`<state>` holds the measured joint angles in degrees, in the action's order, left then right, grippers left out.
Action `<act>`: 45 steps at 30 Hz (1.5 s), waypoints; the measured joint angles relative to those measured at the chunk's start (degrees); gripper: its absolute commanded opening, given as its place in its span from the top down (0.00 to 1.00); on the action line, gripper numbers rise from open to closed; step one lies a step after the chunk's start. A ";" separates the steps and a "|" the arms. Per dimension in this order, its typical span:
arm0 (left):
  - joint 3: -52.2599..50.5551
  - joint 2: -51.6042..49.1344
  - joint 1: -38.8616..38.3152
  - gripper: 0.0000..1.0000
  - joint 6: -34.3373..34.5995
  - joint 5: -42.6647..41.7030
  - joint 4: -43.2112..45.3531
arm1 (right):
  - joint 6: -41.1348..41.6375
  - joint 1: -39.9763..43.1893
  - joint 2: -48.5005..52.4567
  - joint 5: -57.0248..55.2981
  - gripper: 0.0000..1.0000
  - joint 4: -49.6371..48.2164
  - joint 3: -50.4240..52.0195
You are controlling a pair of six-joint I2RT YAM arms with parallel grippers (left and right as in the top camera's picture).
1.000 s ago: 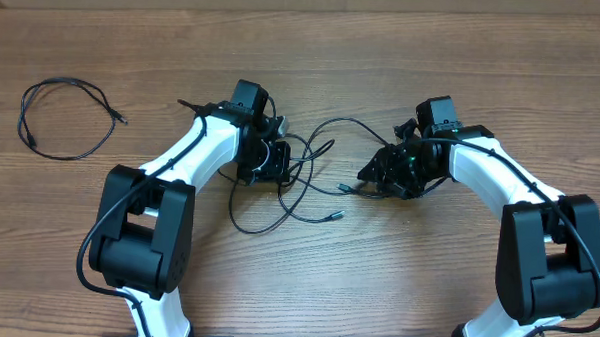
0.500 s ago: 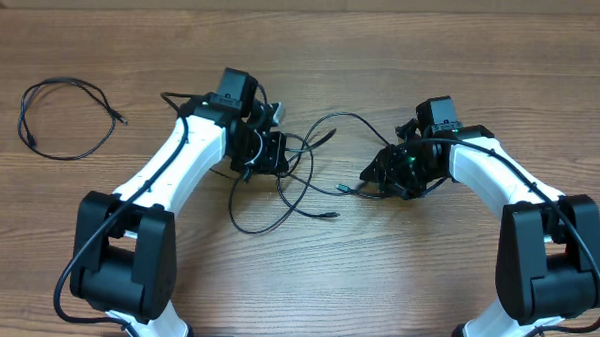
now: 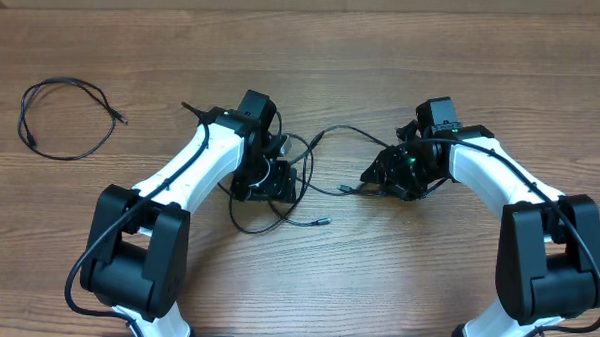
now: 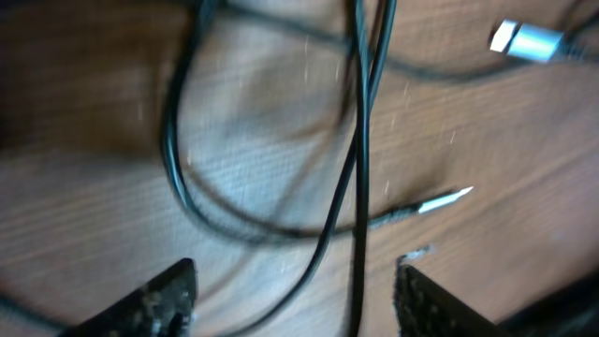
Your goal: Untangle cables
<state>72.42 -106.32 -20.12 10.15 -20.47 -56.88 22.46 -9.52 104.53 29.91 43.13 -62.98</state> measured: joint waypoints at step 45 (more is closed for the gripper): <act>26.91 -7.78 -1.92 0.48 -3.61 2.25 -11.87 | 0.02 0.02 0.00 -6.56 0.46 -0.24 0.00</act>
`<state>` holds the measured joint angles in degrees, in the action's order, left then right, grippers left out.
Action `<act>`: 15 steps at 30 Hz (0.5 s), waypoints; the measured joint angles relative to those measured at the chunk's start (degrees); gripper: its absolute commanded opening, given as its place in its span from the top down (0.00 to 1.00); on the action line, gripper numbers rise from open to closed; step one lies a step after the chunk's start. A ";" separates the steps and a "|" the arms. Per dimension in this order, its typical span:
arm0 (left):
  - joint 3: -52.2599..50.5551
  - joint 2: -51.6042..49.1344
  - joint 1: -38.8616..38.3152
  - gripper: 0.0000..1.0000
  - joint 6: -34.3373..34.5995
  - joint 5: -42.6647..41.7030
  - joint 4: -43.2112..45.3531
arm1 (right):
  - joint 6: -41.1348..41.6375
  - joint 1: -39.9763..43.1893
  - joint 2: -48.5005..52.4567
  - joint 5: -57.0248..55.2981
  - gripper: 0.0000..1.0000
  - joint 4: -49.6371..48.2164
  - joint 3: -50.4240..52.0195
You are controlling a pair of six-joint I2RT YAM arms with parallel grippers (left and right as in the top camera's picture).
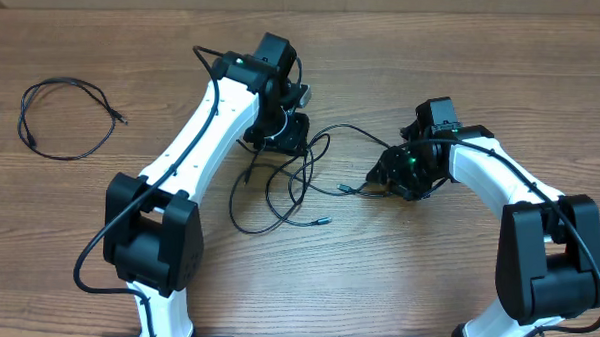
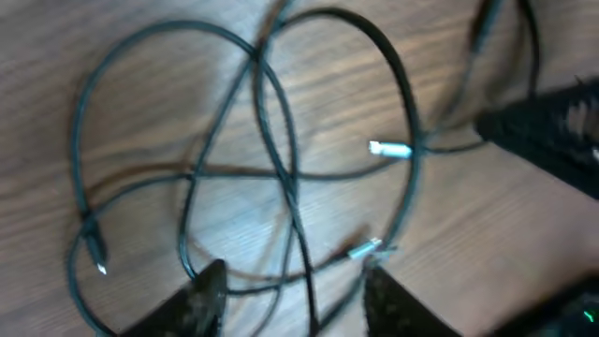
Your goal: Untangle cables
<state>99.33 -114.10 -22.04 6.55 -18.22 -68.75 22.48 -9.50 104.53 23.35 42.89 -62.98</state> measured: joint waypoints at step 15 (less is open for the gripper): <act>-11.47 0.15 -4.61 0.96 2.75 2.78 6.73 | 0.00 7.67 0.00 0.09 0.44 -0.04 0.00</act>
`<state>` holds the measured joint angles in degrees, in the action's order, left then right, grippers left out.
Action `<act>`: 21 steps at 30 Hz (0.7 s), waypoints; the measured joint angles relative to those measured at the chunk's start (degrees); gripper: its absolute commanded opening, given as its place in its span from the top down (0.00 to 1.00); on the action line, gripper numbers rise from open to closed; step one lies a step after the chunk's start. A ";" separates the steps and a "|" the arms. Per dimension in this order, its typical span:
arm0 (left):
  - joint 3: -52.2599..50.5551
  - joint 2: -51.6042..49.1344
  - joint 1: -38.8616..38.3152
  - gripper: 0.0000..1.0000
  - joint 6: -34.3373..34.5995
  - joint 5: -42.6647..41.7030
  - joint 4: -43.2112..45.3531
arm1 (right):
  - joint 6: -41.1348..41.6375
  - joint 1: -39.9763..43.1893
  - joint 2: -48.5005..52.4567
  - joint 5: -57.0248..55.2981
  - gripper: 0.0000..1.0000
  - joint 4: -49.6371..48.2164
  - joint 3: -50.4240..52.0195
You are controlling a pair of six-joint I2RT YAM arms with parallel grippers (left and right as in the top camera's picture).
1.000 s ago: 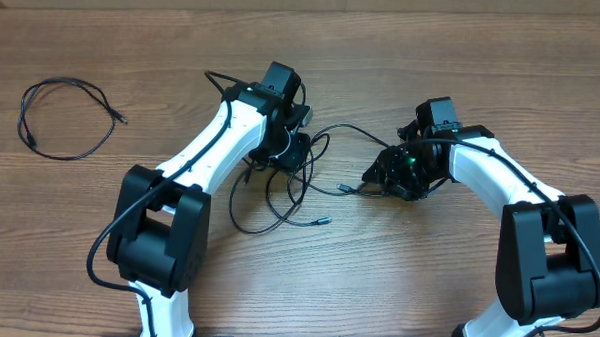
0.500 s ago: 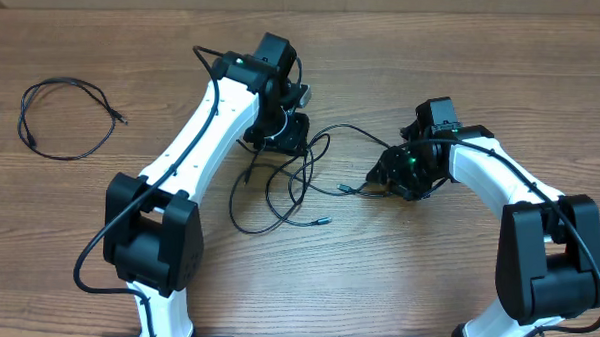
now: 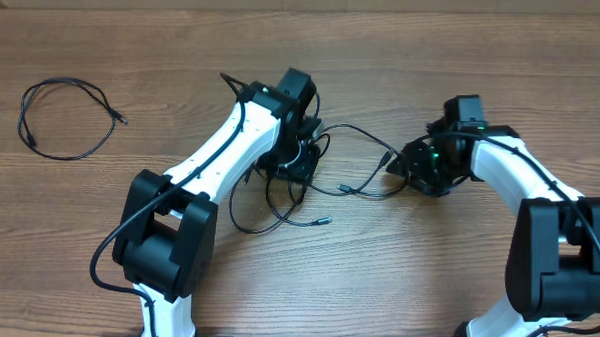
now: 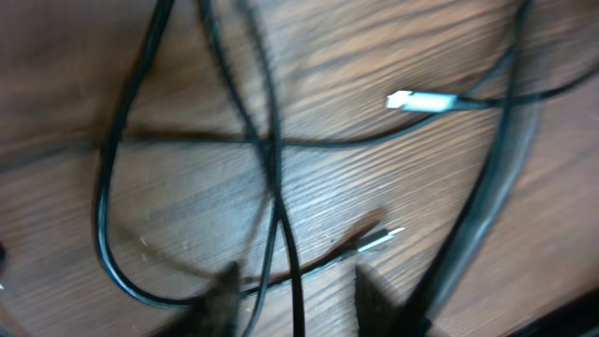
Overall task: Untangle cables
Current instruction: 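Lift the grasped cable with the left gripper and carry it to the far left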
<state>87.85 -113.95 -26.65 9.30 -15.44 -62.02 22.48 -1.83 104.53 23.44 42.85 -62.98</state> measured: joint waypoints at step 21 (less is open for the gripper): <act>40.96 0.24 5.16 0.96 1.09 6.93 16.72 | -0.02 6.32 0.00 -4.83 0.00 1.09 0.00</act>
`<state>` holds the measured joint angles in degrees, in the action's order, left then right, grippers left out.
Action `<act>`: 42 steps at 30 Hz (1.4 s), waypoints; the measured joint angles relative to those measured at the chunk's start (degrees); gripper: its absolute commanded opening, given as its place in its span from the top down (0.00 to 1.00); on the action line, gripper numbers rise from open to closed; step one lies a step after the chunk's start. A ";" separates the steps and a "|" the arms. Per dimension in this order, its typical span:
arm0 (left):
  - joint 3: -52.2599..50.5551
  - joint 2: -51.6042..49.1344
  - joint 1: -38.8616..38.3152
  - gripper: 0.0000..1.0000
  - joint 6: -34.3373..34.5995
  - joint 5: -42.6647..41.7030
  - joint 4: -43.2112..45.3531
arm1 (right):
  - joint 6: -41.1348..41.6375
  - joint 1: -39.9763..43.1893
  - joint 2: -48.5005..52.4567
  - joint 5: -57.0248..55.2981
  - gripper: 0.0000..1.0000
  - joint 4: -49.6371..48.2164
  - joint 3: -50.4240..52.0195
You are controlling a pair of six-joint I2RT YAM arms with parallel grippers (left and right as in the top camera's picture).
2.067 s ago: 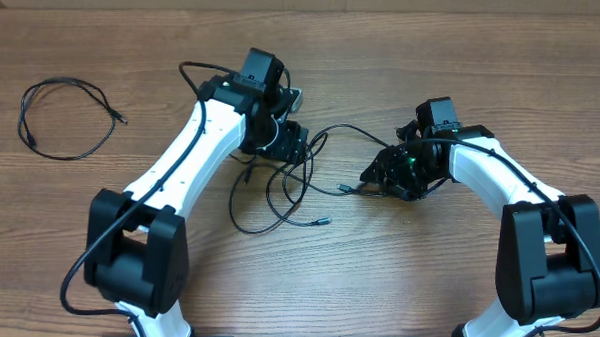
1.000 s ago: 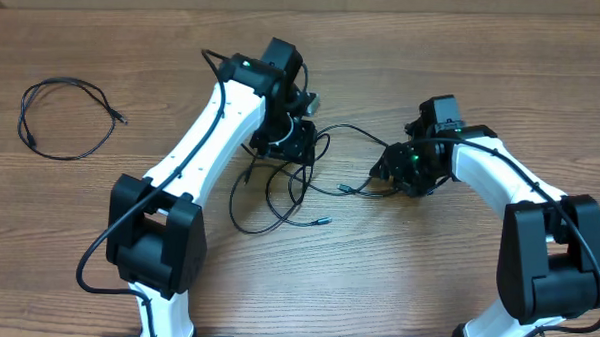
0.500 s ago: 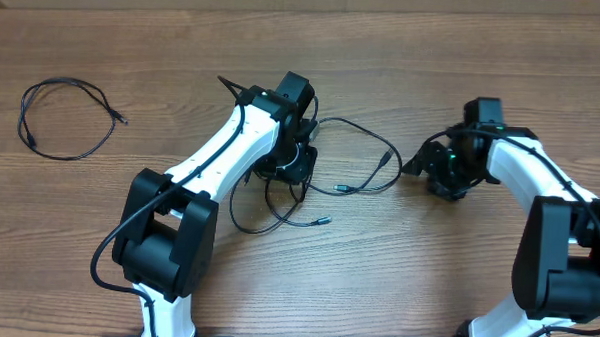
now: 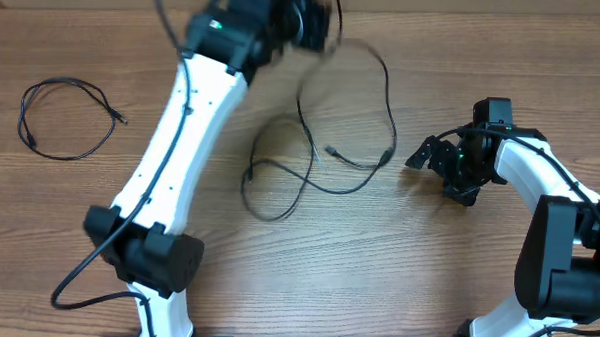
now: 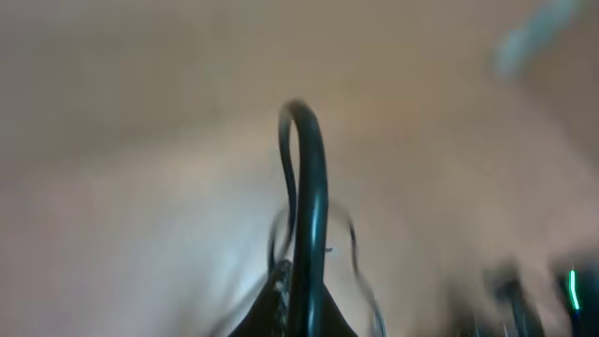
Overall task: Untangle cables
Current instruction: 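Lift the grasped cable with the left gripper and carry it to the far left, then release the cable at the left and return the left gripper to center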
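High over the far side of the table, my left gripper (image 4: 310, 24) is shut on a black cable (image 4: 389, 102), which droops from it in long loops to the wood. The left wrist view is blurred; there the cable (image 5: 309, 187) rises as a tight bend out of the closed fingers (image 5: 281, 295). More black cable (image 4: 269, 182) lies in a loop below, with a small plug (image 4: 330, 150) beside it. Whether the loops are still crossed cannot be made out. My right gripper (image 4: 418, 159) sits low at the right, open, just clear of a cable end (image 4: 383, 155).
A separate coiled black cable (image 4: 67, 115) lies at the far left of the wooden table (image 4: 456, 274). The left arm (image 4: 181, 134) stretches diagonally across the left middle, and the right arm (image 4: 540, 182) bends in from the right edge.
My left gripper was low on the tangle; now it is far up and back, shut on a cable. The bundle has spread into long loops. My right gripper sits further right, apart from the cable end.
At first both grippers were down at the tangle, left open over crossed cables, right at a cable end. Then the left stood further back, then low on the bundle again while the right drew rightward. Now the left holds a cable high.
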<state>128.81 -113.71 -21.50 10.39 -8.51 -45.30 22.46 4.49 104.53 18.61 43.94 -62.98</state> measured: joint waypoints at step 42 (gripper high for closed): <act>-8.15 -0.85 37.53 0.02 9.09 33.11 -19.10 | 0.00 0.00 0.00 0.00 0.00 -0.17 0.00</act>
<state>120.66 -114.56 16.03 19.49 24.60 -64.40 22.46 4.49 104.53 18.61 43.77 -62.98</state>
